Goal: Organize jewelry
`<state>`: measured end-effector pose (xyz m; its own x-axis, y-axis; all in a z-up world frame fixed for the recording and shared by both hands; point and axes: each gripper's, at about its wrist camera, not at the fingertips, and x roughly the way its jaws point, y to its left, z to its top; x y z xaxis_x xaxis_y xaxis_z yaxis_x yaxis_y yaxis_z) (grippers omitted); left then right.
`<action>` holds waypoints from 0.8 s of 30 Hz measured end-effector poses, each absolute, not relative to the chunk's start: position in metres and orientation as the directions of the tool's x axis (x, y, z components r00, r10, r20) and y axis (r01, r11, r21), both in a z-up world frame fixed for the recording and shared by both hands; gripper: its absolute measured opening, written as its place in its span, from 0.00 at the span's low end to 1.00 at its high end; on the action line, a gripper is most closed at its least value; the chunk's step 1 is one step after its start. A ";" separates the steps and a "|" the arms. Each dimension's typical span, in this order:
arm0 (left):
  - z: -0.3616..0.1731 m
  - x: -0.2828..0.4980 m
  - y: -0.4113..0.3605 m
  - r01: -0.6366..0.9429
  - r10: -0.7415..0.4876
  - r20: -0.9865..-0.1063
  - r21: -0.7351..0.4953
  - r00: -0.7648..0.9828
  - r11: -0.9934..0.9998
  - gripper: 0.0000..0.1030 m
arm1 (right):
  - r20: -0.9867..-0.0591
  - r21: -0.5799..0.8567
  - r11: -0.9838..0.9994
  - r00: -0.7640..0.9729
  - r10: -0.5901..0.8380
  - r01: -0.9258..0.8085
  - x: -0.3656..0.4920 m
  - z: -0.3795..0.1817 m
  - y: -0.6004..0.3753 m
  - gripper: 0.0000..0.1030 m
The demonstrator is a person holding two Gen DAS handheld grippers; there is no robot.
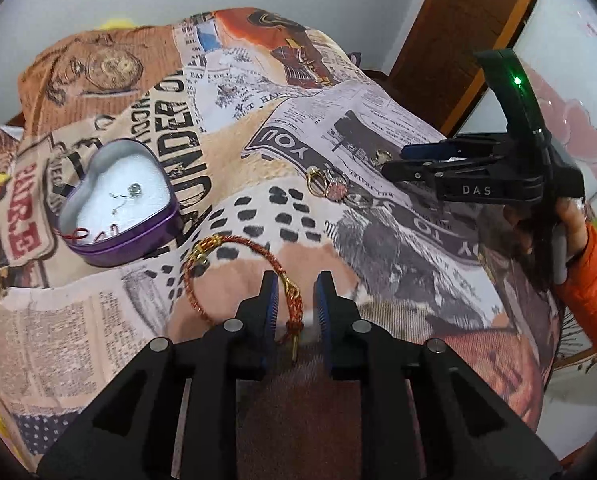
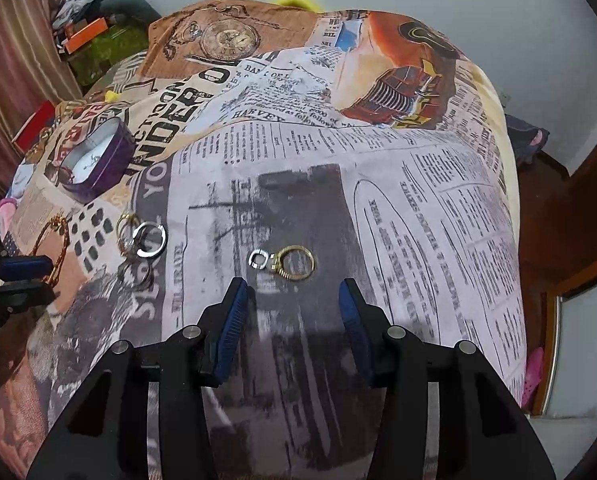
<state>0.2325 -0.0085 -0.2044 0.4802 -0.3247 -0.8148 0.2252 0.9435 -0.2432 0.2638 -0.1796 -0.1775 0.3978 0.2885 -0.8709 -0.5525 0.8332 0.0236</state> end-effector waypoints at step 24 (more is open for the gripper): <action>-0.162 0.211 0.001 0.192 -0.280 -0.730 -0.205 0.623 0.960 0.05 | -0.829 -0.001 0.804 0.451 0.332 -0.594 0.239 -0.147 -0.171 0.07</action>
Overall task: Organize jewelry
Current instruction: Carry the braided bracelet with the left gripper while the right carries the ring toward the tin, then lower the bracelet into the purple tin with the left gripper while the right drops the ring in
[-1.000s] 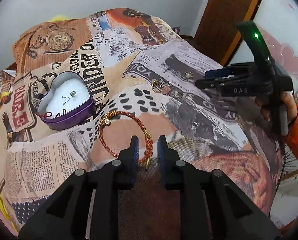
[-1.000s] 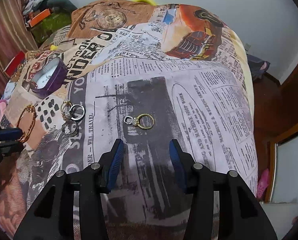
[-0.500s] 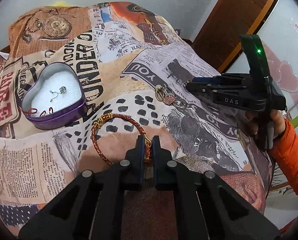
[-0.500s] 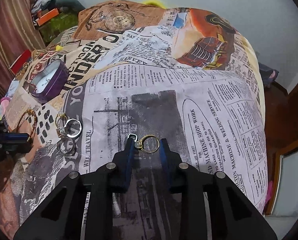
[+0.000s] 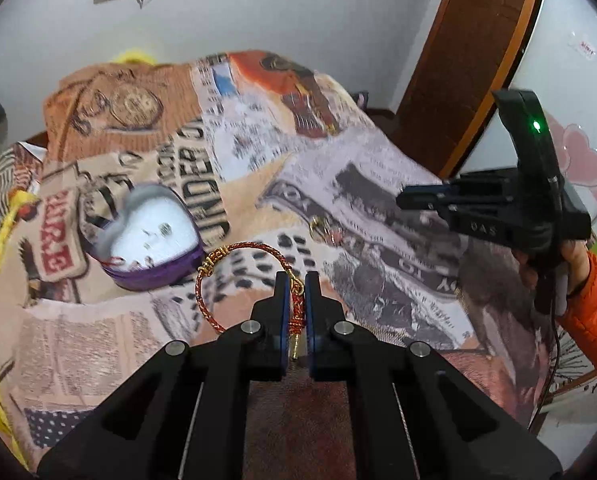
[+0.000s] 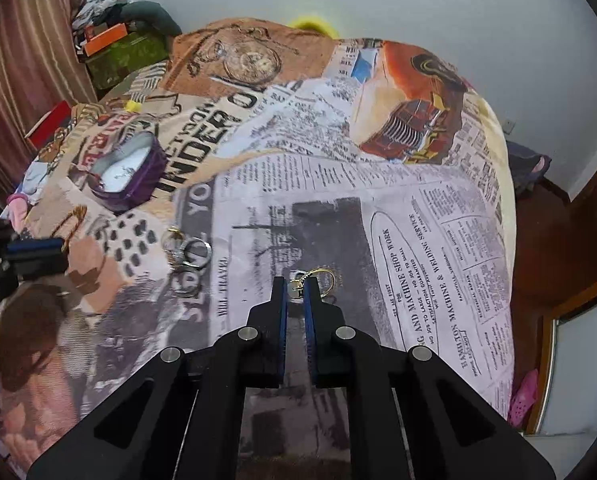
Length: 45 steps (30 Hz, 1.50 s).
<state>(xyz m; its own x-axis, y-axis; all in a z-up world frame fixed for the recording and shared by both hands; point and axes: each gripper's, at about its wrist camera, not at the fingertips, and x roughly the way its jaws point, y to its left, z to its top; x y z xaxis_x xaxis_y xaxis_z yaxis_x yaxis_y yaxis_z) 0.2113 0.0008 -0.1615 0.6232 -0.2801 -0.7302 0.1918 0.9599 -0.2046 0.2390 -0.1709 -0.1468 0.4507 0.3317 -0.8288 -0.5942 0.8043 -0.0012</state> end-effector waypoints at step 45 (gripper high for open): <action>-0.203 0.297 0.098 0.167 -0.284 -0.763 -0.229 0.581 0.959 0.05 | -0.831 0.152 0.664 0.269 0.487 -0.732 0.270 -0.139 0.015 0.07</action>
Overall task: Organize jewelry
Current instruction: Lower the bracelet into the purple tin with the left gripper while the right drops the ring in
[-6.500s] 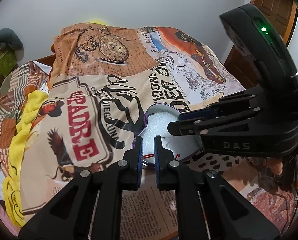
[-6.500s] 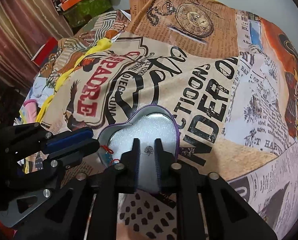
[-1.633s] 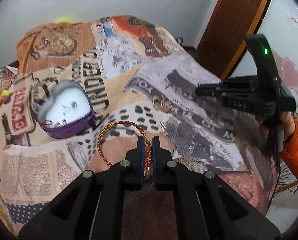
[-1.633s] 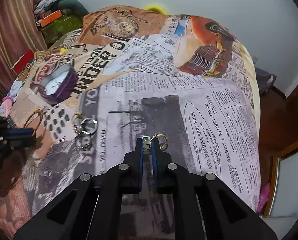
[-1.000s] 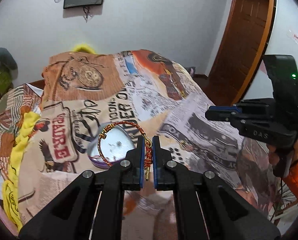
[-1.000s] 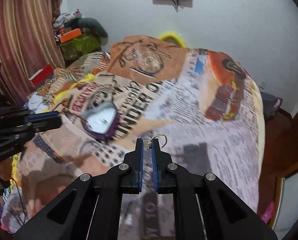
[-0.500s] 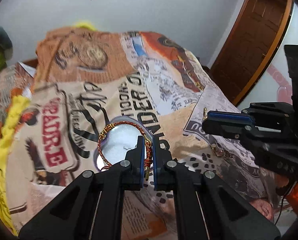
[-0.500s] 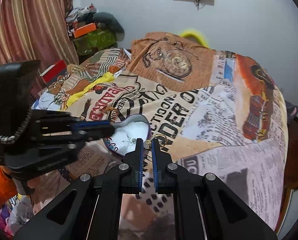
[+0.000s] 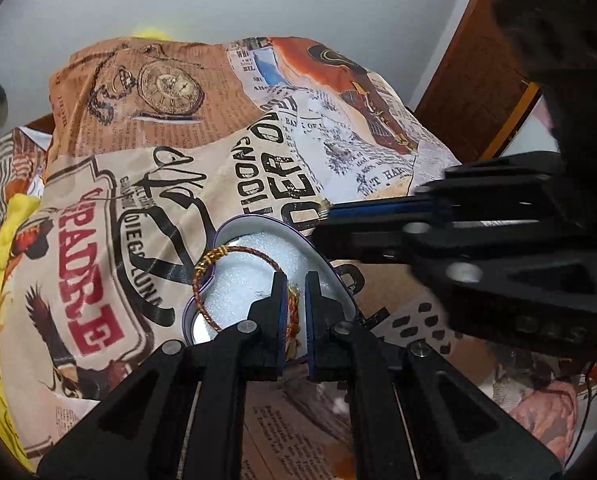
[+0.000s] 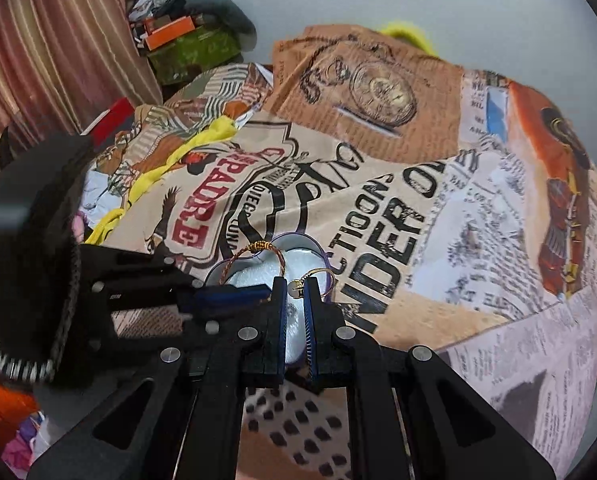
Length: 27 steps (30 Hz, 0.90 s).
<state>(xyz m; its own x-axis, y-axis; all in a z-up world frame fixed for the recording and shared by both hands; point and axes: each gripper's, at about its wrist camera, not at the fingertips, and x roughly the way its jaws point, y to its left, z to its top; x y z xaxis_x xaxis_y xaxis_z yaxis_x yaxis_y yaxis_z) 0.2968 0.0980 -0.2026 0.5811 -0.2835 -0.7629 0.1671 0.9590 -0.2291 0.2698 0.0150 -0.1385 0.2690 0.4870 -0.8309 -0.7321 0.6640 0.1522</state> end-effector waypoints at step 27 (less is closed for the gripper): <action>-0.171 0.267 0.133 0.065 -0.186 -0.738 -0.190 0.649 0.980 0.08 | -0.868 0.213 0.683 0.187 0.461 -0.698 0.273 -0.139 0.025 0.16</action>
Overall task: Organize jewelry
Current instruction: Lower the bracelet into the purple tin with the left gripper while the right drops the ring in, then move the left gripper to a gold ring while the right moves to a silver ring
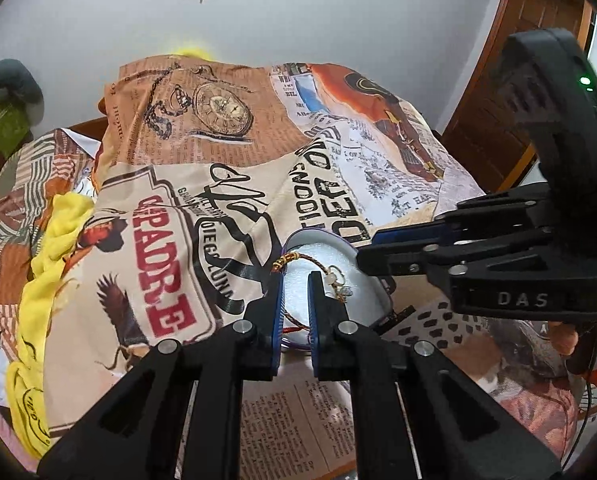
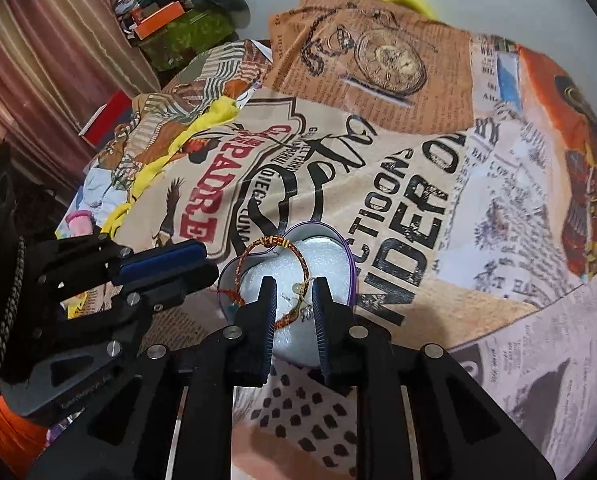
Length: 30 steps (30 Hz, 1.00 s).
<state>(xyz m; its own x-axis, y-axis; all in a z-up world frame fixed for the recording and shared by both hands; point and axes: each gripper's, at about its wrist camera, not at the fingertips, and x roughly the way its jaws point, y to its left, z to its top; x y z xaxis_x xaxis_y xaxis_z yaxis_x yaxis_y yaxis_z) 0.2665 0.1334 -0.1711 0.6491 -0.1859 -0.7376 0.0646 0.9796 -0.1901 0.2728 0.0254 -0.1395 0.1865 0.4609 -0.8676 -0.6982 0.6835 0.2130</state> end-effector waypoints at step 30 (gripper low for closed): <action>-0.168 0.264 0.002 0.220 -0.254 -0.791 -0.155 0.556 0.963 0.30 | -0.852 0.083 0.801 0.375 0.365 -0.593 0.227 -0.129 -0.132 0.35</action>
